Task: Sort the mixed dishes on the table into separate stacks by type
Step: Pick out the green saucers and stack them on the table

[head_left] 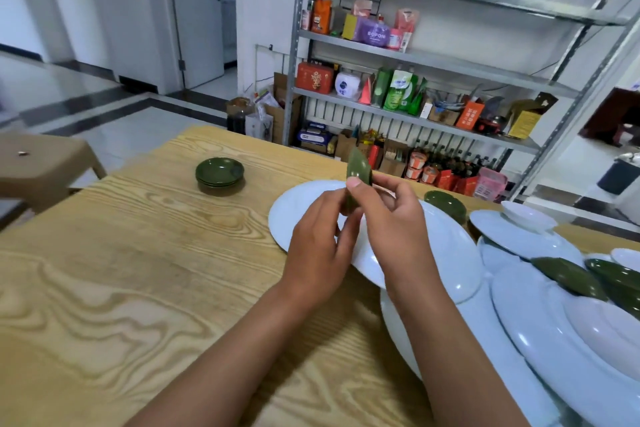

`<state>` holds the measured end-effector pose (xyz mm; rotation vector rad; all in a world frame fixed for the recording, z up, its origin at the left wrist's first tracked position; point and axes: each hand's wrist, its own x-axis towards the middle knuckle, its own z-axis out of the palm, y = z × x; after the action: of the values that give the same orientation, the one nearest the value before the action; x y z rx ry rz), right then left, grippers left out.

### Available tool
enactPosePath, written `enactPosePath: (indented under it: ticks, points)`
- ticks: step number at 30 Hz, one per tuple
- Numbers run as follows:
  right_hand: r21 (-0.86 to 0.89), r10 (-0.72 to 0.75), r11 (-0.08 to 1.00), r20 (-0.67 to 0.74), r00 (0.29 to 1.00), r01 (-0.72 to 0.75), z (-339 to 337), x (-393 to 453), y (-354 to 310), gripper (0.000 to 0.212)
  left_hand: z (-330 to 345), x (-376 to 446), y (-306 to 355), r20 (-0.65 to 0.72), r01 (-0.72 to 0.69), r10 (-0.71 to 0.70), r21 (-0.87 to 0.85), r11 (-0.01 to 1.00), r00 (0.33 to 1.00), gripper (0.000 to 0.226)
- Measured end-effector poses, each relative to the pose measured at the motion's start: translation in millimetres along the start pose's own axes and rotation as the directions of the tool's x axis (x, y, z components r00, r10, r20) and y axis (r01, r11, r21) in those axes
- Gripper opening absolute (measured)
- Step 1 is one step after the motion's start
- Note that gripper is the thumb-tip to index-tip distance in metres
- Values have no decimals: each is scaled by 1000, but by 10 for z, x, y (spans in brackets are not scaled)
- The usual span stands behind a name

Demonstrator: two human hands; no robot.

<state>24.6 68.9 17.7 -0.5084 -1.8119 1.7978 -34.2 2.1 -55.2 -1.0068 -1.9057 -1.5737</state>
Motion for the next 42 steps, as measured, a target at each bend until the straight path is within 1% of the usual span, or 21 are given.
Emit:
enactPosePath:
  ticks: [2, 4, 6, 7, 9, 11, 13, 14, 16, 18, 20, 23, 27, 31, 36, 38, 41, 42]
  points:
    - [-5, 17, 1000, -40, 999, -17, 131, 19, 52, 24, -114, 95, -144, -67, 19, -15, 67, 998, 998, 22]
    - [-54, 14, 998, -49, 999, -17, 287, 5, 165, 24, -258, 193, -359, -123, 28, -7, 172, 985, 992, 20]
    - [-207, -33, 978, -10, 999, 31, 442, -37, 336, 20, -443, 276, -618, -150, 14, 37, 329, 944, 988, 18]
    - [-317, -69, 945, 43, 997, 79, 505, -74, 443, 18, -549, 312, -744, -173, 30, 41, 389, 921, 984, 18]
    - [-501, -136, 839, 183, 974, 211, 589, -172, 666, 19, -743, 361, -949, -238, 111, -2, 443, 889, 971, 21]
    - [-570, -204, 736, 329, 922, 366, 636, -277, 879, 21, -880, 364, -1140, -300, 200, -64, 448, 872, 952, 23]
    - [-610, -200, 633, 466, 862, 477, 679, -352, 1032, 25, -975, 358, -1313, -331, 271, -130, 430, 861, 935, 28]
    - [-627, -180, 586, 517, 837, 513, 697, -371, 1087, 24, -1011, 356, -1387, -334, 298, -153, 444, 845, 930, 31]
    - [-650, -154, 514, 573, 805, 560, 717, -388, 1151, 22, -1044, 342, -1484, -306, 305, -161, 513, 802, 938, 31]
    - [-654, -172, 480, 583, 794, 584, 716, -374, 1198, 22, -1026, 319, -1493, -256, 285, -166, 555, 781, 952, 31]
    - [-653, -189, 476, 578, 794, 589, 712, -366, 1222, 24, -1000, 310, -1477, -207, 278, -190, 597, 753, 960, 35]
    - [-649, -200, 490, 567, 799, 583, 705, -361, 1229, 23, -962, 315, -1510, -148, 287, -255, 669, 686, 956, 40]
    - [-629, -215, 514, 564, 797, 583, 703, -352, 1237, 25, -928, 339, -1550, -123, 295, -307, 732, 614, 944, 45]
    - [-621, -203, 537, 561, 802, 570, 692, -354, 1249, 25, -925, 345, -1569, -77, 251, -303, 764, 594, 950, 59]
    - [-601, -190, 579, 557, 809, 550, 674, -369, 1222, 24, -951, 331, -1518, -85, 272, -325, 760, 590, 942, 59]
    - [-605, -194, 587, 539, 820, 537, 653, -376, 1204, 29, -950, 327, -1498, -69, 261, -324, 756, 600, 943, 61]
    - [-657, -310, 507, 465, 829, 559, 611, -342, 1152, 37, -860, 290, -1393, 3, 196, -300, 749, 633, 954, 65]
    - [-662, -346, 504, 433, 832, 554, 605, -330, 1109, 37, -827, 281, -1349, 25, 173, -286, 744, 645, 958, 67]
